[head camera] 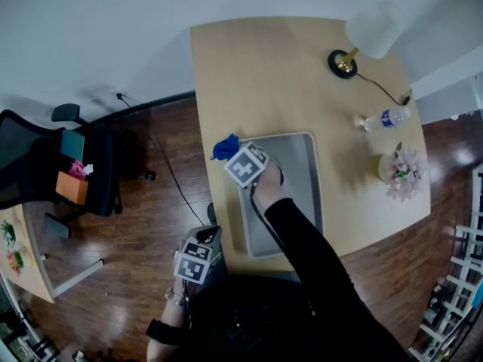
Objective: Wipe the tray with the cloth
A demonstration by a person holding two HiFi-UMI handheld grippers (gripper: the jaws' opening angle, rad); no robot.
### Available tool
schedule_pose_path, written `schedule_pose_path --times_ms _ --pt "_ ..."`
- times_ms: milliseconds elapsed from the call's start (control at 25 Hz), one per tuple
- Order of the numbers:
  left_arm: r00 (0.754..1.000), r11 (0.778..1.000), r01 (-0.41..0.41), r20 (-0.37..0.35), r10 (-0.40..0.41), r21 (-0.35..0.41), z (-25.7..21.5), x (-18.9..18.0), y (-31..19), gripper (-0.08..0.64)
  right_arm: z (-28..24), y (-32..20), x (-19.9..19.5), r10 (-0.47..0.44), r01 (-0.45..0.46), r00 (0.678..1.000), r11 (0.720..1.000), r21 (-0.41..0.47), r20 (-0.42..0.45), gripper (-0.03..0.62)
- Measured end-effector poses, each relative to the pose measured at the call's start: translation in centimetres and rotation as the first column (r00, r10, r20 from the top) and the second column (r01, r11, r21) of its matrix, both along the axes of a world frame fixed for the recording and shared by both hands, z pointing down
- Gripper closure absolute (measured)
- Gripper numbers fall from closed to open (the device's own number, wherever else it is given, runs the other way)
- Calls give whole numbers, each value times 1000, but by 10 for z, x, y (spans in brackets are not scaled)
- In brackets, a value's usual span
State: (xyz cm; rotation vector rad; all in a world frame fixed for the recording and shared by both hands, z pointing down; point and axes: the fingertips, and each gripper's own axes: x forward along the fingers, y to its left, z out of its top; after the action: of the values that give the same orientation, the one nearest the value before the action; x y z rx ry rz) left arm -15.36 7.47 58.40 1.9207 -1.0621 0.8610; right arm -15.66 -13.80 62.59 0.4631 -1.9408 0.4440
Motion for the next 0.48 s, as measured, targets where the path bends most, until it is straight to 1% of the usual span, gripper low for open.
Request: schedule_pose_path --times_ms 80,200,280,360,480 --pt "1000 1000 -25 -1 25 -4 -1 5 1 557 0 1 1 8 -8 1000 1000 -2 -5 456" --pt "999 999 -40 1 39 5 -6 11 2 557 -9 3 11 42 -42 999 998 41 6 456" --pt "999 999 -38 3 38 15 -8 12 1 557 -17 4 25 104 -106 994 992 63 42 456" --pt "999 999 -36 1 36 17 -7 9 2 557 -24 3 43 178 -183 981 981 66 79 456" --pt "1000 1000 -29 0 29 10 -6 2 4 557 -25 -2 83 278 -284 956 957 66 90 456"
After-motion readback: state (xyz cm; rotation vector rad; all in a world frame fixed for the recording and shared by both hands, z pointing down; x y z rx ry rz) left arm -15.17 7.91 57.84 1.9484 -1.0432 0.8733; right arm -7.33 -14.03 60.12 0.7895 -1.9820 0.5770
